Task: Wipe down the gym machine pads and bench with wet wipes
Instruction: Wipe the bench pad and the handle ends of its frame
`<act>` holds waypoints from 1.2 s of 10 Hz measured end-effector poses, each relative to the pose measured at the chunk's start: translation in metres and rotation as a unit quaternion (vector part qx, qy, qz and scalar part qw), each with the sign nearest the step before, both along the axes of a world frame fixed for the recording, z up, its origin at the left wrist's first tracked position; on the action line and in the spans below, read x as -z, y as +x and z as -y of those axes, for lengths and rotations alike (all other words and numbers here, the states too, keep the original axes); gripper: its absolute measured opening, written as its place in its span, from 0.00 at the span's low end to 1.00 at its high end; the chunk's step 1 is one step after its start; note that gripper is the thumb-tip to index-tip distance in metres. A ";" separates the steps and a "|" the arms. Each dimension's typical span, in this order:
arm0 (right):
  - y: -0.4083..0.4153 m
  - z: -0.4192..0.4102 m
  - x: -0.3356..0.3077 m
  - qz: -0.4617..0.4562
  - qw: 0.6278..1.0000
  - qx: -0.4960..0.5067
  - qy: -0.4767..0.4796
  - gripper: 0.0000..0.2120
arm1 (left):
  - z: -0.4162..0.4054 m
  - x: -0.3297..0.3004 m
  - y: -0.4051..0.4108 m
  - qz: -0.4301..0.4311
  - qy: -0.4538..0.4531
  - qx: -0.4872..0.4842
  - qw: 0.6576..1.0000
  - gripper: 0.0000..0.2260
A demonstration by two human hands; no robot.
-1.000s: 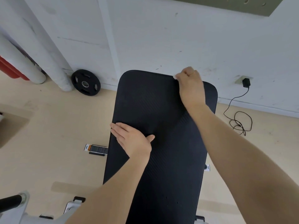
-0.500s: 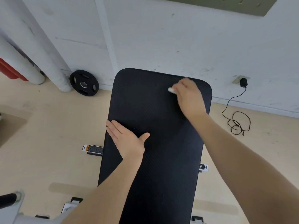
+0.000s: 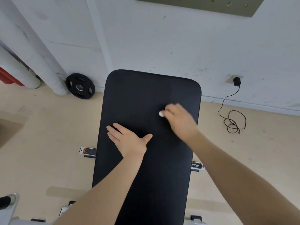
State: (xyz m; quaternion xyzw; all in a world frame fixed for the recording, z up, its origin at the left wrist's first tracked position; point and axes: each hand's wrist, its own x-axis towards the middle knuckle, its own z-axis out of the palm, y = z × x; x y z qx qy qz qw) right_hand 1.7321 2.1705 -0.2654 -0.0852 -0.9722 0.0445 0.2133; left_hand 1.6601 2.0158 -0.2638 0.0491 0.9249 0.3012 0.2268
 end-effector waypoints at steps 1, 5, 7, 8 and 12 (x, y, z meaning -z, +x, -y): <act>-0.034 -0.040 -0.024 -0.057 0.994 0.090 -0.019 0.08 | -0.004 0.007 0.000 -0.017 -0.011 -0.010 1.000 0.56; 0.039 0.019 0.011 0.051 0.993 0.027 -0.106 0.13 | -0.008 -0.001 0.001 0.006 -0.033 -0.019 0.999 0.56; -0.008 -0.057 -0.031 0.007 0.985 0.110 -0.130 0.08 | -0.010 0.004 -0.002 0.004 -0.037 -0.025 0.999 0.56; -0.028 -0.079 -0.041 -0.061 0.965 0.193 -0.168 0.08 | -0.009 0.006 -0.002 0.000 -0.033 -0.024 0.999 0.56; 0.076 0.008 0.025 0.022 0.990 0.014 -0.137 0.11 | -0.010 0.001 0.001 0.003 -0.040 -0.027 0.999 0.56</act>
